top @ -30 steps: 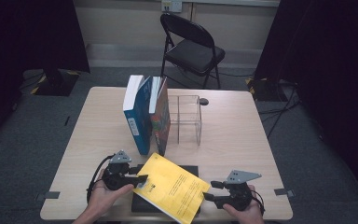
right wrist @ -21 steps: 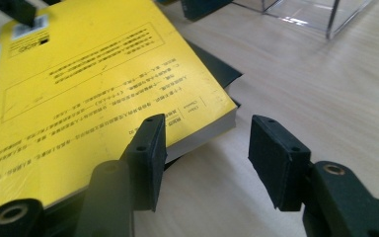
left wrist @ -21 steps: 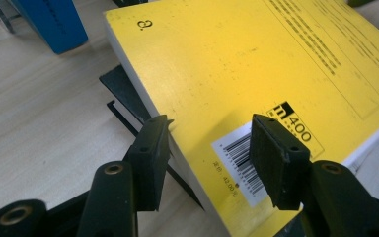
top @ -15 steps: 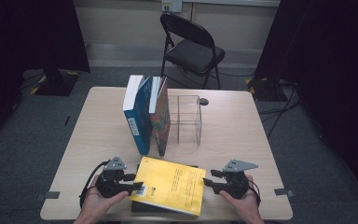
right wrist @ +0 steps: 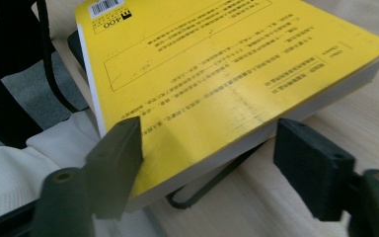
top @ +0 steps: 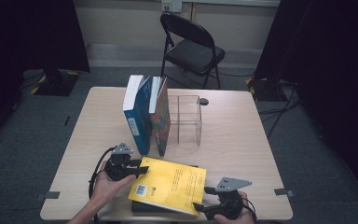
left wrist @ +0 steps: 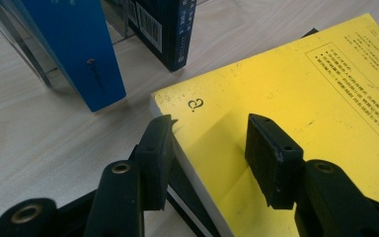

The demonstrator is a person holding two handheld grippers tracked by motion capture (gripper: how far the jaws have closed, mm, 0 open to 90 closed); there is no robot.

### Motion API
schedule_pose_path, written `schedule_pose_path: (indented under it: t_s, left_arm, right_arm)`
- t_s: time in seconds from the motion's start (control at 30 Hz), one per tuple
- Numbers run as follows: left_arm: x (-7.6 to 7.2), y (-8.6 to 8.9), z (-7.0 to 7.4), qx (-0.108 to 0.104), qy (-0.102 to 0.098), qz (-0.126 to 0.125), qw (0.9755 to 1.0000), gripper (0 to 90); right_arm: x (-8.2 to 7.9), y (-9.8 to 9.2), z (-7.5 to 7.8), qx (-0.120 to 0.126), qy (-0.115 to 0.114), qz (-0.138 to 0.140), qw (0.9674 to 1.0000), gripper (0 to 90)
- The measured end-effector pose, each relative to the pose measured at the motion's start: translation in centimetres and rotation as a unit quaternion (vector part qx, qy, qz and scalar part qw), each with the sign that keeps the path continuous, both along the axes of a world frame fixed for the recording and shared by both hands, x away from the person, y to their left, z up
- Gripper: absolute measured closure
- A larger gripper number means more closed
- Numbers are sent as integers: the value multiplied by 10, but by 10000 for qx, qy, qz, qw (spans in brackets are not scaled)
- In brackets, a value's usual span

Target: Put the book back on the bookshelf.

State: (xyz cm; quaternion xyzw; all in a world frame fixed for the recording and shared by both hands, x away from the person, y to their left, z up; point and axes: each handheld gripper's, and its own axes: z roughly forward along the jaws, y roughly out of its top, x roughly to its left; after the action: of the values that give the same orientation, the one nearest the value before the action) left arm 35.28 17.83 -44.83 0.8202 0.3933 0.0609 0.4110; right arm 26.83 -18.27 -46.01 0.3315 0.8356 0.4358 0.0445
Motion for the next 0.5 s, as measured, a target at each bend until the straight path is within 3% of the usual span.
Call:
schedule_pose_path:
  t_s: [0.1, 0.27, 0.5]
  left_arm:
    - [-5, 2, 1, 41, -51, -32, 10000, 559]
    - [-15, 5, 1, 63, -26, -4, 10000, 561]
    - [-33, 9, 3, 177, -25, 57, 9998, 559]
  right_arm:
    - [1, 1, -1, -10, -3, -3, 10000, 225]
    - [7, -1, 0, -28, -57, -1, 10000, 290]
    - [25, -2, 1, -1, -68, 7, 10000, 349]
